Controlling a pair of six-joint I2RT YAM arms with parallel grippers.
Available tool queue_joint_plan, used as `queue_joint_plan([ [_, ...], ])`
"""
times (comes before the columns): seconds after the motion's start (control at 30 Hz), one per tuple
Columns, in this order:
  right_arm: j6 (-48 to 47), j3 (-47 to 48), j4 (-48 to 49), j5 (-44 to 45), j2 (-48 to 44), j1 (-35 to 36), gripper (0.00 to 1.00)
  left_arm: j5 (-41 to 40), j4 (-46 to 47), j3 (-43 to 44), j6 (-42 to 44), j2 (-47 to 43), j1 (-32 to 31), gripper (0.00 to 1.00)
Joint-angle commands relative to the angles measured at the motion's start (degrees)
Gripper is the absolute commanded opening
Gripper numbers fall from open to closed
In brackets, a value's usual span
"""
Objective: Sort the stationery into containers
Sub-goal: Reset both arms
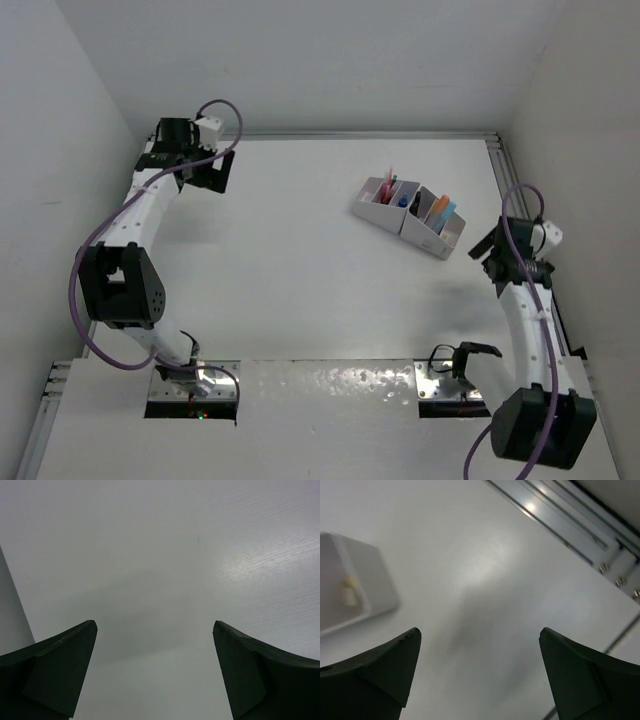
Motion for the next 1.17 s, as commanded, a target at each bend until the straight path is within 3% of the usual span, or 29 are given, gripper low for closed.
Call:
queue_joint_plan([
  [0.0, 8.8, -7.6, -6.5, 2.8, -5.0, -4.3, 0.99, 0.5, 2.2, -1.5, -4.1, -4.0, 4.6, 1.00],
  [0.3, 20.9, -15.6, -9.4, 9.5, -20.9, -6.0, 0.99, 1.2, 0.1, -9.0, -1.8, -10.0, 8.9, 1.00],
  [0.57, 18.4, -13.3, -13.7, 10.0, -21.2, -6.0, 0.99, 1.2, -0.4, -15.2, -0.1, -13.3, 9.0, 1.00],
  [1.13, 13.4, -13.7, -10.6, 8.2, -27.1, -6.0, 0.99, 1.5, -2.8, -17.9, 0.3, -16.1, 8.9, 1.00],
])
